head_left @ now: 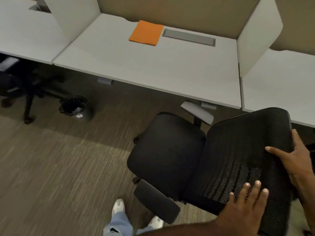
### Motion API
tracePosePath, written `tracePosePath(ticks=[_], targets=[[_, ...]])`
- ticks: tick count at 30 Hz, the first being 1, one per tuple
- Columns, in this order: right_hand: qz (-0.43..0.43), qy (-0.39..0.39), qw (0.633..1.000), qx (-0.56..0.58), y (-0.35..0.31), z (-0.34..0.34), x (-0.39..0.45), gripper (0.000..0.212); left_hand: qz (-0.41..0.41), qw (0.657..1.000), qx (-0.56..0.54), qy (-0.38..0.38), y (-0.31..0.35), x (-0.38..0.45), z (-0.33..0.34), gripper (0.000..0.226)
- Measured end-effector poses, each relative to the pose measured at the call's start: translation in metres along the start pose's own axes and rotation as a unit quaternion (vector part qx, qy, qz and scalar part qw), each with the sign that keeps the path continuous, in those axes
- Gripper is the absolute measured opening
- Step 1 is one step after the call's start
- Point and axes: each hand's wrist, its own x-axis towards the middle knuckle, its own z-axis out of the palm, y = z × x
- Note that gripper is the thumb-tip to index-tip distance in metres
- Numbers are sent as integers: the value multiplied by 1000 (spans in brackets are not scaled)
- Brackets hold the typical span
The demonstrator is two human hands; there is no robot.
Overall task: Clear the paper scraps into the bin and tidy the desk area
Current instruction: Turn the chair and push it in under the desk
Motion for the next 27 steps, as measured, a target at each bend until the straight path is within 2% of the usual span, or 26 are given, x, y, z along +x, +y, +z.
tracePosePath(ticks=[2,7,12,14,17,19,22,25,27], targets=[[-11,-6,1000,-3,-5,9,-2,108,23,1000,2,0,-10,-9,5,52],[-24,-17,998,-55,-26,39,-6,108,45,989,4,137,-41,-15,-4,54],[-20,-24,997,-67,-57,78,-27,106,54,992,20,112,-80,-29,-25,54],[-19,-30,997,-73,-73,93,-40,103,39,991,59,113,-88,-44,-30,53],[-82,-32,989,-120,-99,118,-62,98,27,991,75,108,-106,-69,-47,57],[-154,-37,959,-237,-111,136,-78,97,32,988,63,137,-123,-84,-55,58],[-262,-86,861,-427,-119,164,-101,79,75,985,24,151,-142,-110,-65,58],[-295,-170,788,-512,-131,185,-118,53,81,987,-93,103,-166,-143,-82,83],[-319,-206,764,-522,-145,195,-129,51,73,983,-124,113,-187,-167,-90,89]])
